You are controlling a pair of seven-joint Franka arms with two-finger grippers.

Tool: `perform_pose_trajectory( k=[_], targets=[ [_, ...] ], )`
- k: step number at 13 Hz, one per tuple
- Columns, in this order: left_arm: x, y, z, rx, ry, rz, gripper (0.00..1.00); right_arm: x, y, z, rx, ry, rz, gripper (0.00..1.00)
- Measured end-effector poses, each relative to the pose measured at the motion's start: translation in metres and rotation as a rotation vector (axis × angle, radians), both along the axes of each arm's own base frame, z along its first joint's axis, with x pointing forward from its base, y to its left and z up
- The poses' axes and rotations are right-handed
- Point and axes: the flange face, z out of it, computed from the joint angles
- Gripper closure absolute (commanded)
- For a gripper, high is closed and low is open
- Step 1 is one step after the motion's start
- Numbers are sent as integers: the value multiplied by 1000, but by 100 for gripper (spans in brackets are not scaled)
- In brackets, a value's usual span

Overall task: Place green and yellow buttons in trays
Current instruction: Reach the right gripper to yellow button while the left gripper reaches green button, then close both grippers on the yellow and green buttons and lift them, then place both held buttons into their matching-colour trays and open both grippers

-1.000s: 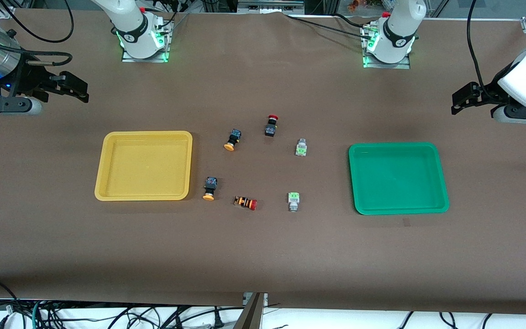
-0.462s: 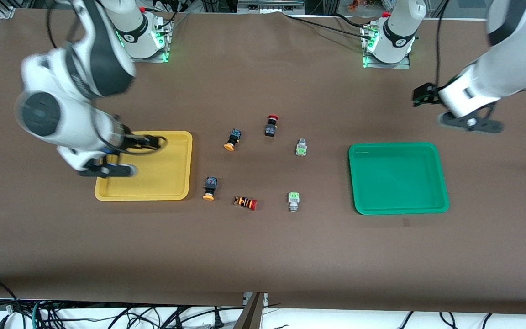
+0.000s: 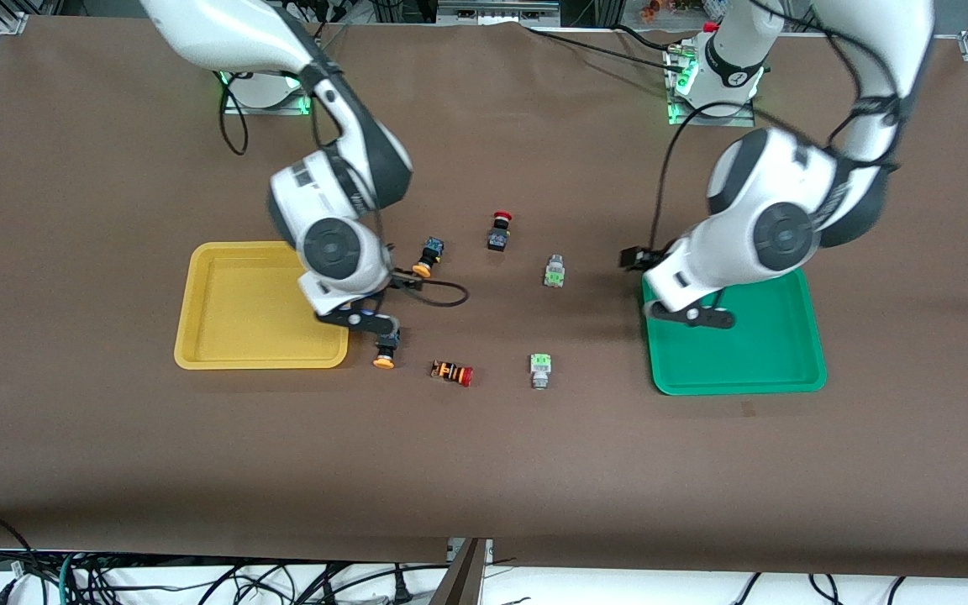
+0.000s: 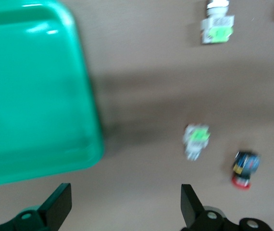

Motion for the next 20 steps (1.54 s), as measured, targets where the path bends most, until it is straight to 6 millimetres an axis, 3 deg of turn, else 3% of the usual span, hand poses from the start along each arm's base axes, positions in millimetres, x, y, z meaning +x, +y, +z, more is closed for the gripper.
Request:
perform_pose_trajectory(
  k=[3,4,7,8,12,13,14,15,16,18,20],
  targets=[
    [-23,-72,-66,-16,-37,-5,0,-37,27,-40,21,-8,-45,0],
    [-30,-81,-86,-12,-43,-21,0,-48,33,-50,29,-8,-60,0],
    [-36,-80,-122,14,-20,-43,0,-68,40,-68,41,-3,-66,1],
    [-42,-83,-130,19,-6,-53,0,-70,39,-74,47,-8,-69,13],
    [-65,-107,-160,17,6,-93,0,-85,35,-106,56,-10,-70,96],
    [-65,-108,-162,14,1,-93,0,-87,35,-108,56,-8,-68,100],
    [-64,-108,-162,12,-2,-92,44,-87,36,-106,59,-10,-67,100],
    [-64,-108,-162,12,-3,-91,77,-85,36,-102,63,-16,-66,100],
    [-64,-108,-162,12,-3,-92,96,-79,34,-92,67,-21,-60,100],
    [-65,-109,-163,12,-2,-95,100,-52,5,-53,59,11,-2,100],
    [-64,-111,-160,9,-7,-96,100,-15,-59,-15,68,38,72,100]
  ],
)
